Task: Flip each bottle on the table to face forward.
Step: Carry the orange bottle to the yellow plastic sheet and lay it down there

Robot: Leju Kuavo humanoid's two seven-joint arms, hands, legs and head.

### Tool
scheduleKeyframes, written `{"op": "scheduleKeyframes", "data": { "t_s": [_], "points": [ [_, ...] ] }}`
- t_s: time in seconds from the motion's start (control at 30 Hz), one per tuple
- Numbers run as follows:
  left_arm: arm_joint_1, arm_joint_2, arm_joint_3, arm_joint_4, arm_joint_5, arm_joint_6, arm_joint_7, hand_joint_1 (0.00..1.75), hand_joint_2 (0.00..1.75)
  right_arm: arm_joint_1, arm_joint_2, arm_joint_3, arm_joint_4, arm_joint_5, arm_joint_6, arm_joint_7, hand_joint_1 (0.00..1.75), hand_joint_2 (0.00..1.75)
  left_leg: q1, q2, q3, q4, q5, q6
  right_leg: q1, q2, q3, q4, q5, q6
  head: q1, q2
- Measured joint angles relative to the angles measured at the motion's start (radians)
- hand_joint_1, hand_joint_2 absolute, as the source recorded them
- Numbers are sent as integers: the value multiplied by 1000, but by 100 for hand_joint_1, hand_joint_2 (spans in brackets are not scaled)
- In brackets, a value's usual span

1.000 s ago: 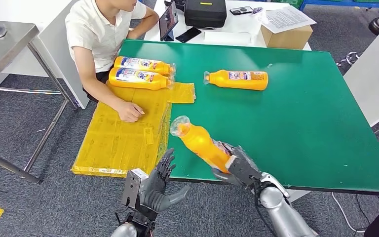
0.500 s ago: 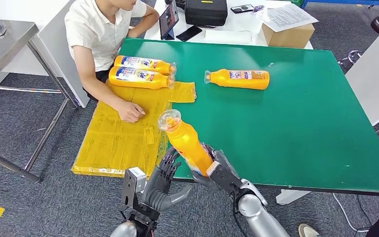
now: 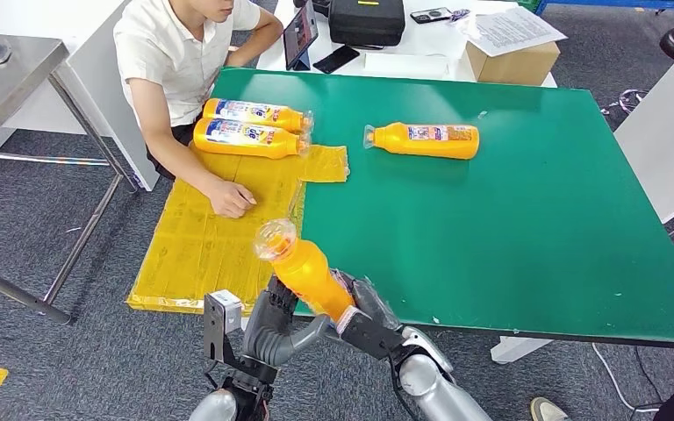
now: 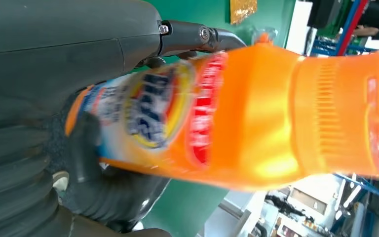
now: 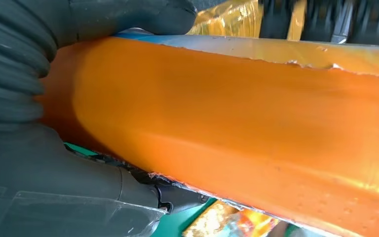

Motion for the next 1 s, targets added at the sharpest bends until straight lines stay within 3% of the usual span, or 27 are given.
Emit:
{"op": "scheduleKeyframes", "data": {
  "t_s": [0.43,0.53,0.57,0.67,0.7,1.0],
  "points": [
    [-40,-9,7,40,9,14,-2,0,175,-2,5,66,-26,32,-46,11,175,175,0,0,0,0,0,0,0,0,0,0,0,0,0,0],
    [-45,-9,7,47,13,13,-6,125,175,-8,5,77,-28,29,-46,14,175,175,0,0,0,0,0,0,0,0,0,0,0,0,0,0],
    [-48,-9,7,49,15,13,-9,168,175,-11,5,82,-29,27,-46,15,164,175,0,0,0,0,0,0,0,0,0,0,0,0,0,0],
    [-51,-9,8,51,19,8,-23,175,175,-18,4,94,-30,16,-48,21,34,175,0,0,0,0,0,0,0,0,0,0,0,0,0,0],
    [-51,-9,9,50,21,4,-28,175,175,-20,3,98,-30,13,-50,23,1,175,0,0,0,0,0,0,0,0,0,0,0,0,0,0],
    [-44,-9,28,17,56,-19,-27,175,175,-23,0,127,-30,25,-84,18,0,175,0,0,0,0,0,0,0,0,0,0,0,0,0,0]
  ]
}}
